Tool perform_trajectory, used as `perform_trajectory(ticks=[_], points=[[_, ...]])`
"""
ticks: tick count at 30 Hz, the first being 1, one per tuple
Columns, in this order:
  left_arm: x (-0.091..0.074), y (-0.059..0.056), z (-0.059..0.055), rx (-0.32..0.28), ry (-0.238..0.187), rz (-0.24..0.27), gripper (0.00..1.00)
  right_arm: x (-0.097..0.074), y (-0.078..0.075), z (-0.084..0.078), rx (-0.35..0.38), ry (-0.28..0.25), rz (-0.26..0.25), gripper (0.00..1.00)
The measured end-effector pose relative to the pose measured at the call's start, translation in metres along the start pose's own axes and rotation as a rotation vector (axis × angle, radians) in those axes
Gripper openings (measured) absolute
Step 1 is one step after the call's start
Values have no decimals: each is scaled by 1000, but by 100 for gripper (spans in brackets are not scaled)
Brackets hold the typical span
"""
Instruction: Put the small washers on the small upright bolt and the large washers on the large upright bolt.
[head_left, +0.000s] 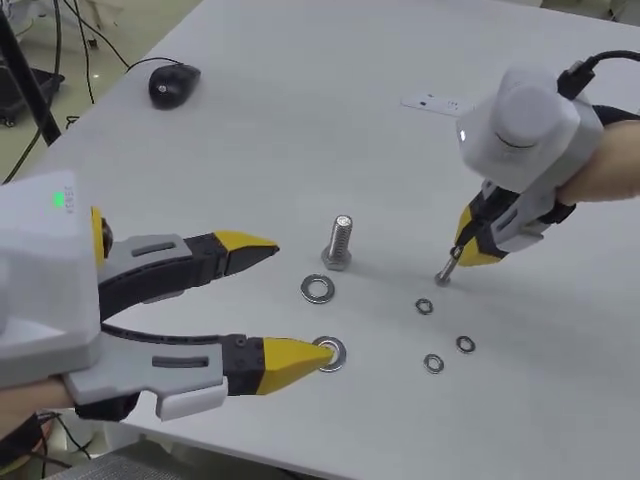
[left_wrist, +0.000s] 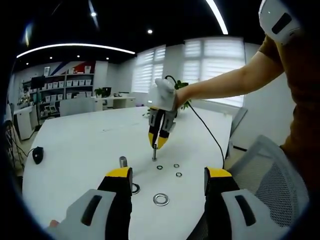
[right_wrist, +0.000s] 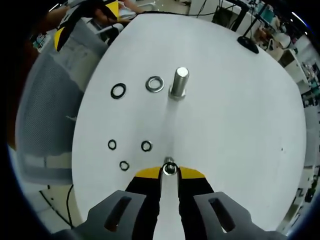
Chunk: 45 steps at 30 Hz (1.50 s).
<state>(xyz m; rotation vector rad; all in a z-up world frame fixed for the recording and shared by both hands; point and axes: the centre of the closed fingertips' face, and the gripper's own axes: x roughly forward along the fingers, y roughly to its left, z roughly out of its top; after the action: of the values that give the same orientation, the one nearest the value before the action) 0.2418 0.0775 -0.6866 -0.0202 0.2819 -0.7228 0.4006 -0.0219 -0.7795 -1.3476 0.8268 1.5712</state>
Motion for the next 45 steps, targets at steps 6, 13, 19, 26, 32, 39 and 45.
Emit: perform_trajectory(ticks=[6,13,19,26,32,39,45], points=[[-1,1,0,-1,-1,5,57,12,0,-2,-6,6,2,13],[-2,2,0,-2,-2,10,57,24,1,-4,-10,10,11,13],[-2,3,1,-1,-1,14,57,34,1,-7,-13,16,12,13],[-4,3,-1,-1,9,18,56,38,2,-9,1,1,12,13],[-4,3,4,1,-3,29,56,34,-1,-11,20,-20,0,16],[-5,-1,2,0,8,26,56,20,9,-15,58,-42,-1,17],[-3,-9,7,18,-1,19,56,10,24,-18,73,-52,-1,18]])
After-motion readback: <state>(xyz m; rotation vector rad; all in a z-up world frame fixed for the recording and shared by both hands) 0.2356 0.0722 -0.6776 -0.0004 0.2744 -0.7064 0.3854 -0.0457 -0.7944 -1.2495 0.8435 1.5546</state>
